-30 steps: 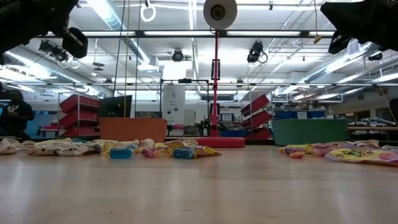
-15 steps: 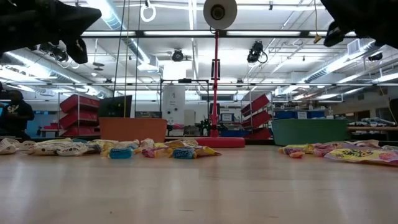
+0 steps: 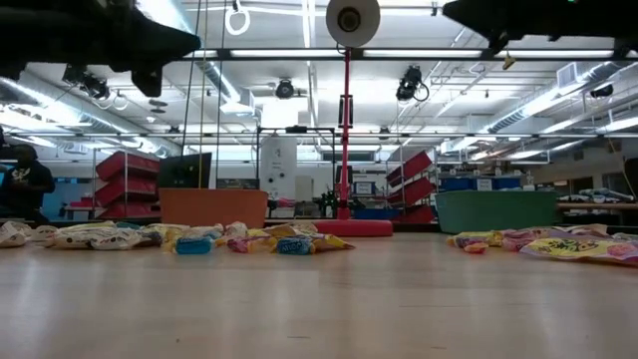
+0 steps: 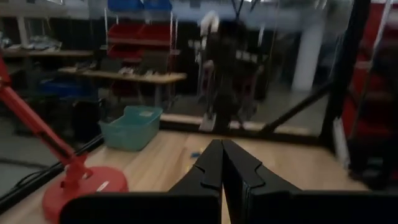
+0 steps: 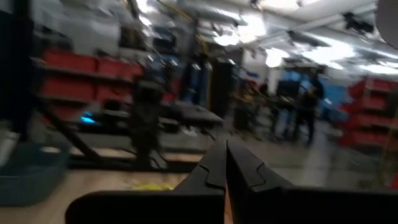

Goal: Sort candy
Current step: Put the white candy into the blue bin

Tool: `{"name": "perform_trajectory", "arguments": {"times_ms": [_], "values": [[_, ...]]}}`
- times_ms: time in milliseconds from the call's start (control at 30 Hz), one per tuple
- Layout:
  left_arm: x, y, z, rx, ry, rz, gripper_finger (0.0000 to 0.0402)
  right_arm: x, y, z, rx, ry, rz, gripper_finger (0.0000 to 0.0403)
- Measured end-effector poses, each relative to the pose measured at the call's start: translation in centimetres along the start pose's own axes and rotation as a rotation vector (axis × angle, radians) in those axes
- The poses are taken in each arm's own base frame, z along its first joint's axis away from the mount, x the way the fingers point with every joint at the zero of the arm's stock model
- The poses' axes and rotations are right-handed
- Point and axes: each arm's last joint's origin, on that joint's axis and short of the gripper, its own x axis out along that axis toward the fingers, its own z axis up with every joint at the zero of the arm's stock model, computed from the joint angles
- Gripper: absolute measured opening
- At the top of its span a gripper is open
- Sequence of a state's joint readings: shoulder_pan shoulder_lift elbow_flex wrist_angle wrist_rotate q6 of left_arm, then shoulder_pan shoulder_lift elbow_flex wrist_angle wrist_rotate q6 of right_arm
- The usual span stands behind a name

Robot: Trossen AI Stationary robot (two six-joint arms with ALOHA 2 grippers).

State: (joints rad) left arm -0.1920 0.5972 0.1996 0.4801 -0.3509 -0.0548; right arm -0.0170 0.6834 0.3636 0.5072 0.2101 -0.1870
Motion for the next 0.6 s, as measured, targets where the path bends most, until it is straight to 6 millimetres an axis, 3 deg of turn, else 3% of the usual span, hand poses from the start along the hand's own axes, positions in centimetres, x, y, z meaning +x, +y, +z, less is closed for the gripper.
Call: {"name": "perform_trajectory", "arguments": {"times_ms": [300,467,600], "values": [[2.0,-0.3,1.6,0.073,0.382,0.208,0.0004,3.7,-1.5,1.1,-0.072,0.189,-0.069,0.0],[2.1,-0.3,2.2,0.115,0.532,0.258,0.0004,4.9,-2.5,0.9,-0.114,0.249,-0.111,0.0],[1.7,0.8,2.1,0.063,0.664,0.395,0.0004,5.4,-3.3,0.4,-0.123,0.275,-0.148,0.0]]}}
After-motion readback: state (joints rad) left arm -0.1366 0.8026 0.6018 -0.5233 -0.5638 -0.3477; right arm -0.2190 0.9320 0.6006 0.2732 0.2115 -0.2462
